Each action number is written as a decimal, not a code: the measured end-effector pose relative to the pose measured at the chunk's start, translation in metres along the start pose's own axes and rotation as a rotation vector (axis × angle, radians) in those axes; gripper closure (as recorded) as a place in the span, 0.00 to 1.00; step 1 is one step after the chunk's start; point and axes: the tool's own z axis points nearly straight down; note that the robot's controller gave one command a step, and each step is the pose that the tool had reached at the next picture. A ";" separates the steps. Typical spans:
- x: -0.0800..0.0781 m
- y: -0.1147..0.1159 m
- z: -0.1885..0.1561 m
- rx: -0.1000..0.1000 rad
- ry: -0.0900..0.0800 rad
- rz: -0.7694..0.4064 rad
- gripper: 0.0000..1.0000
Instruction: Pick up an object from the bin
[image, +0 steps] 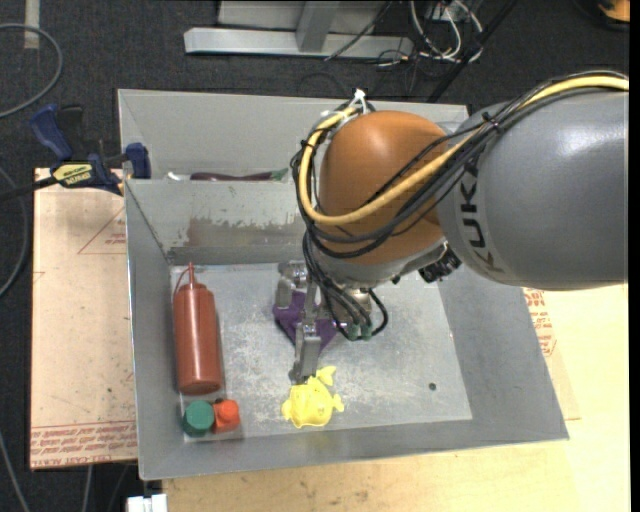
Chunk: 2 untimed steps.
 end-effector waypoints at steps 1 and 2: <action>-0.001 -0.001 -0.005 -0.002 -0.008 0.004 0.00; 0.001 -0.019 0.030 -0.003 -0.014 -0.048 0.00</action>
Offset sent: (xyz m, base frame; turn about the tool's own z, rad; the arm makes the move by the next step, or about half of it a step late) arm -0.0120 -0.0636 -0.1153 -0.1534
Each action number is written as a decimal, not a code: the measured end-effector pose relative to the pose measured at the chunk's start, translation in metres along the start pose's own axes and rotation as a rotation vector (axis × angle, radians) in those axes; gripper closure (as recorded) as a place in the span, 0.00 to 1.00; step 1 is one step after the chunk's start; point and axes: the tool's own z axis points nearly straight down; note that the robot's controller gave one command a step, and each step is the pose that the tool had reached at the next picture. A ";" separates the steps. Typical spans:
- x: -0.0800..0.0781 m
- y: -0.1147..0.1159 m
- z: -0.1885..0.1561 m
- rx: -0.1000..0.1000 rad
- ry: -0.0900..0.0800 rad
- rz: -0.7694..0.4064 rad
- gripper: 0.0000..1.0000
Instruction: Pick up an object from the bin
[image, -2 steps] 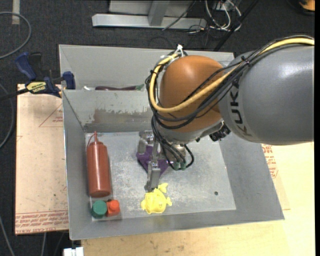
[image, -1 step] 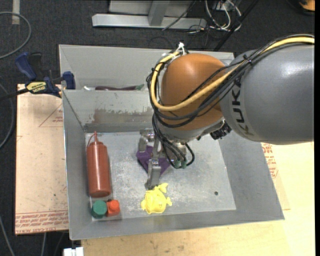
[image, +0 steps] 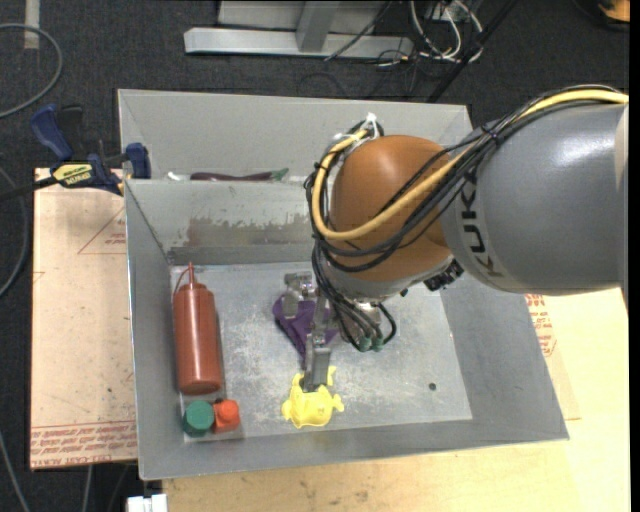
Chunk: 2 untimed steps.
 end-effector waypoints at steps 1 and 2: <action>-0.003 -0.045 0.037 0.000 0.007 -0.085 0.00; -0.028 -0.070 0.086 0.004 -0.004 -0.110 0.00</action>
Offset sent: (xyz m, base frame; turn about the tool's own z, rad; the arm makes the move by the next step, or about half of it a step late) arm 0.0396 -0.0584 -0.1047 -0.1244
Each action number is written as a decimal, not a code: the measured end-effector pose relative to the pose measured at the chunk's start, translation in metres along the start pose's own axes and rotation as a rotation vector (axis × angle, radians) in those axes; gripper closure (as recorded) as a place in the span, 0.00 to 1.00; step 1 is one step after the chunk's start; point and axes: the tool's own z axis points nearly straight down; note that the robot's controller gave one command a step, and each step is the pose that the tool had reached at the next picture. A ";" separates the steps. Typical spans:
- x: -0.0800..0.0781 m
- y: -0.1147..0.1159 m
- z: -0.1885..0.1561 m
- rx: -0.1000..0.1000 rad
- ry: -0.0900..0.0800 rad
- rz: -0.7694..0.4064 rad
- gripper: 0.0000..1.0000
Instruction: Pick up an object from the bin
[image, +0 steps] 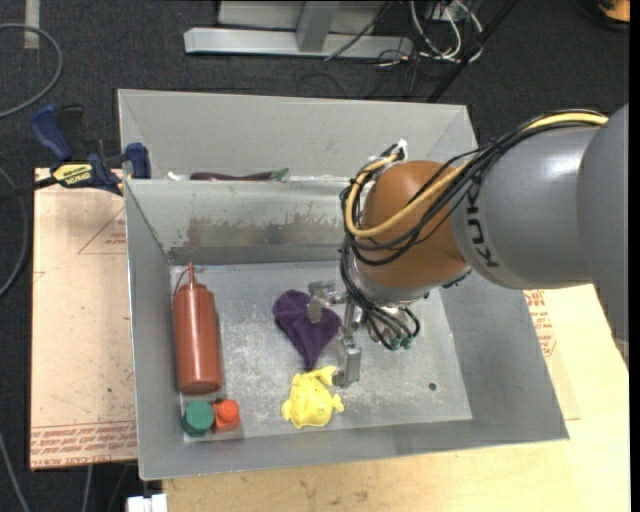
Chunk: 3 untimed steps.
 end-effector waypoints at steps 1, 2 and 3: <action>0.001 0.020 0.041 -0.007 0.004 -0.175 1.00; 0.001 0.020 0.041 -0.007 0.004 -0.176 1.00; -0.006 0.023 -0.060 -0.009 0.001 -0.188 1.00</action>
Offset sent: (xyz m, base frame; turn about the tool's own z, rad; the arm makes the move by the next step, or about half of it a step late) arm 0.0000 0.0000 0.0000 0.0000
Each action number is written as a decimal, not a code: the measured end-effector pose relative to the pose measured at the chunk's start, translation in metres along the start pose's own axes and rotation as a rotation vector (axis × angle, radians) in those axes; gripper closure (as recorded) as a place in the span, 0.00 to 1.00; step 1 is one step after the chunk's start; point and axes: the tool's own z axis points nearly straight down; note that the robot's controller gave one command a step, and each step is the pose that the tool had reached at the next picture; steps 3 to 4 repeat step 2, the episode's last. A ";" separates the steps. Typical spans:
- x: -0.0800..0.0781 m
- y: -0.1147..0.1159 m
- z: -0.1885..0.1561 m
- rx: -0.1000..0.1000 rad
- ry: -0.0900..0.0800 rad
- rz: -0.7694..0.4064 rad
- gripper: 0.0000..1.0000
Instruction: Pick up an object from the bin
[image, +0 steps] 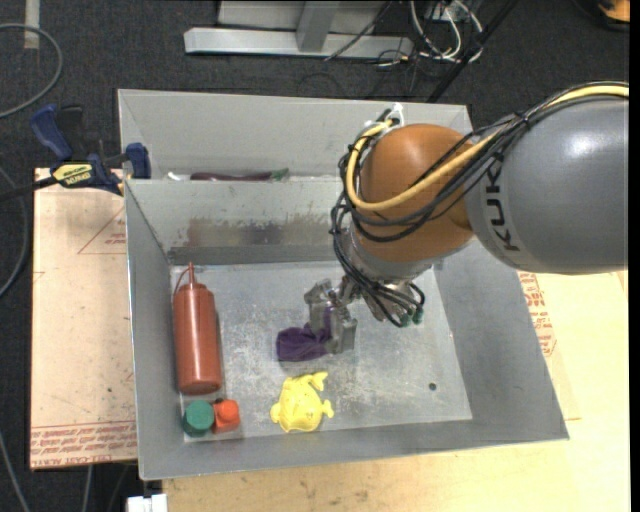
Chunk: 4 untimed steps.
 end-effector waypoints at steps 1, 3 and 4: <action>0.000 0.000 0.000 0.000 0.000 0.000 1.00; 0.005 0.000 -0.116 -0.001 -0.004 0.081 1.00; 0.005 0.000 -0.116 -0.001 -0.004 0.081 1.00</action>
Offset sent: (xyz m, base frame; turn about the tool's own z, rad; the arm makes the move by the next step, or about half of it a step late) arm -0.0062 -0.0031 0.1159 0.0806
